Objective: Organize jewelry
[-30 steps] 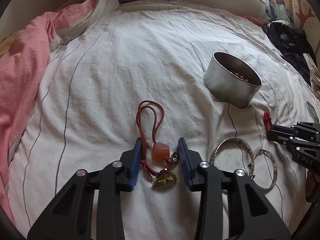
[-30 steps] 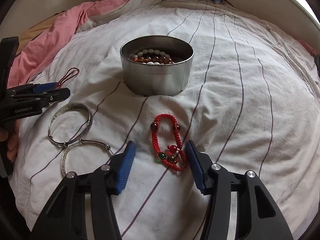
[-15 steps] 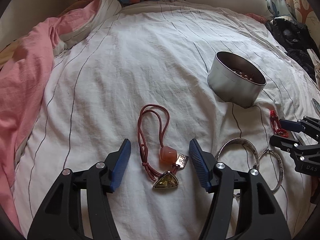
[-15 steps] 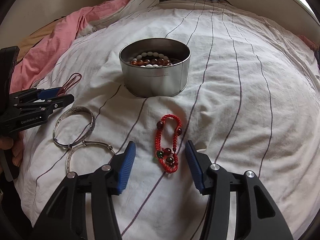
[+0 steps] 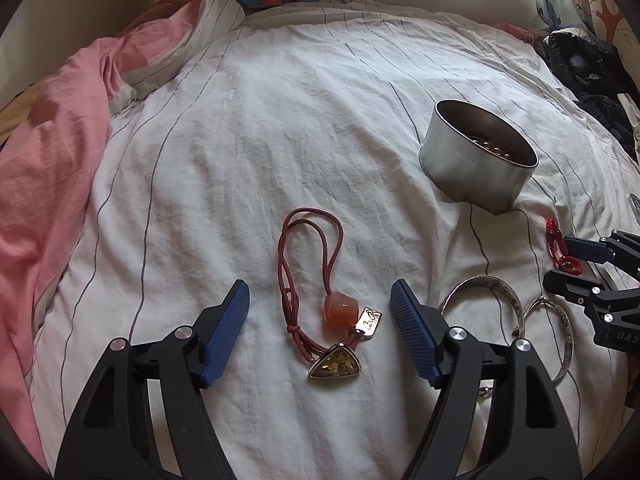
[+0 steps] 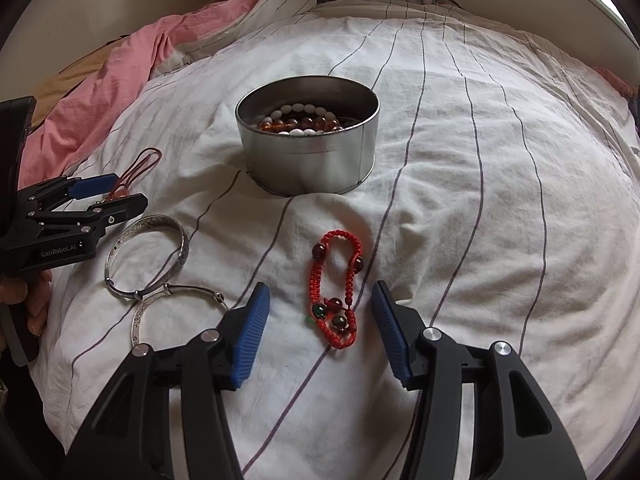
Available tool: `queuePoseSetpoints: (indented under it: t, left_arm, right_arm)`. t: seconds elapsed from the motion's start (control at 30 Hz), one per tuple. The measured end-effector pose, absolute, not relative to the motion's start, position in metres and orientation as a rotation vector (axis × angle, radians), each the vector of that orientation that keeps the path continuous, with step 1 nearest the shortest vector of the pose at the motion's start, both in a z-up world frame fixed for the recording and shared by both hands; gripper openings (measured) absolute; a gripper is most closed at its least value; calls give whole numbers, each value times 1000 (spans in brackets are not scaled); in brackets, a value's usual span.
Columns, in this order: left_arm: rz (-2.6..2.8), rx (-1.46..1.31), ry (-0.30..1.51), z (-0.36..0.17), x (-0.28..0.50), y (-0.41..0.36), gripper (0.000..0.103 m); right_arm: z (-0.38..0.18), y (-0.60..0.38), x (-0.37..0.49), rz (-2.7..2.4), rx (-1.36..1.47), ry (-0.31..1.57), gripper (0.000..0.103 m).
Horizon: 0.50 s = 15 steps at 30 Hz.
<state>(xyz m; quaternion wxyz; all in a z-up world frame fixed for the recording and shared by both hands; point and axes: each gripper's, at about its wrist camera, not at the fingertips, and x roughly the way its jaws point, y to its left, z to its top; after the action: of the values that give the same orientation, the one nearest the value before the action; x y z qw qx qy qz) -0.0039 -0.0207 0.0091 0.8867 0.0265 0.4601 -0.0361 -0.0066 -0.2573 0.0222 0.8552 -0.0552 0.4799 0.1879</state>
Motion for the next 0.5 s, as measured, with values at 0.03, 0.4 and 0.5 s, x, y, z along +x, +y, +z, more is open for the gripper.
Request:
queuePoseSetpoints:
  t: [0.03,0.4,0.5]
  left_arm:
    - [-73,55,957,9,-4,-21,71]
    - [-153,41,951,8,-7,-22,22]
    - [-188,-4,927,15,-10,-16,17]
  right_arm:
    - [22,-257,-7,395,-117,1010,53]
    - [21,-259,-5,385,-110,1026,31]
    - [25,-269,-4,399,-52,1029,15]
